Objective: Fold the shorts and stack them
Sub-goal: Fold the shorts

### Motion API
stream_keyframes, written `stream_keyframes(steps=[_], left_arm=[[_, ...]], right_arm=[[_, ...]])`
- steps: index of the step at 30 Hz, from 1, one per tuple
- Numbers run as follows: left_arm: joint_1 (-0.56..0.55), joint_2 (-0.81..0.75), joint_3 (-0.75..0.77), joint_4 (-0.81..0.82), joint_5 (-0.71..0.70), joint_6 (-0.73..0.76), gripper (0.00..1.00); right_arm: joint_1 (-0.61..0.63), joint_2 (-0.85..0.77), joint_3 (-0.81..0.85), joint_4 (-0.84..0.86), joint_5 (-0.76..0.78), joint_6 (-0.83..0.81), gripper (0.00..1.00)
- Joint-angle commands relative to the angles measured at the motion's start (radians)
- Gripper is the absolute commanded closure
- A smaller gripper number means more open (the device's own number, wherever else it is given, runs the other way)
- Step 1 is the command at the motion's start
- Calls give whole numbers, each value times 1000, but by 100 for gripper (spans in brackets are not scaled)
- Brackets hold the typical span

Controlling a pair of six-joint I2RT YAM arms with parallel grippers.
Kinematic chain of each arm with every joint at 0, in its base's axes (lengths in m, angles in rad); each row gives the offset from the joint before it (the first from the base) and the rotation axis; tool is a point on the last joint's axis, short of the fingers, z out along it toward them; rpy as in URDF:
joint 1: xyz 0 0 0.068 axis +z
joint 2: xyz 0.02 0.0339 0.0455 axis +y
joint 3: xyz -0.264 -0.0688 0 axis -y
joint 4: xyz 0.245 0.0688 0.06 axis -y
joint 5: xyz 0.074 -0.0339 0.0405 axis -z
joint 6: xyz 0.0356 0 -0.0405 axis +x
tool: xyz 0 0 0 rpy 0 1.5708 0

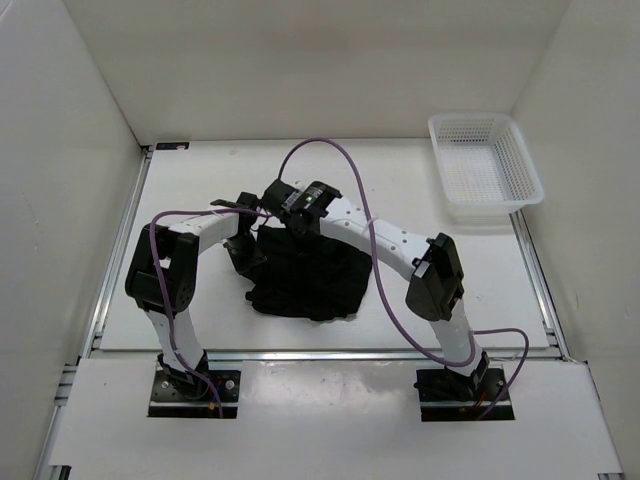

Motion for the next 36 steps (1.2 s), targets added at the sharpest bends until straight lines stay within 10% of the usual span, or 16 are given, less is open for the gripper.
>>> stream_keyframes(steps=[1, 7, 13, 16, 17, 21, 25, 30, 32, 36], left_arm=[[1, -14, -6, 43, -12, 9, 90], [64, -23, -15, 43, 18, 43, 90], [171, -109, -47, 25, 71, 98, 69], [254, -175, -47, -17, 109, 132, 59], [274, -194, -47, -26, 123, 132, 59], [329, -267, 2, -72, 132, 158, 56], [329, -287, 41, -104, 132, 167, 56], [307, -307, 60, -104, 132, 187, 57], [291, -307, 69, -104, 132, 187, 57], [250, -297, 69, -104, 144, 187, 57]], right_arm=[[13, -3, 53, -41, -15, 15, 100], [22, -13, 22, -4, -44, 15, 100], [22, -4, -1, 94, -122, 5, 97], [31, 22, 27, 155, -209, -30, 69], [40, 22, 36, 170, -278, -42, 44], [63, 10, 58, 212, -331, -53, 12], [31, -157, -115, 256, -218, -10, 13], [-162, -380, -491, 405, -270, 114, 61], [-239, -406, -583, 446, -412, 151, 60], [-228, -334, -568, 447, -469, 172, 21]])
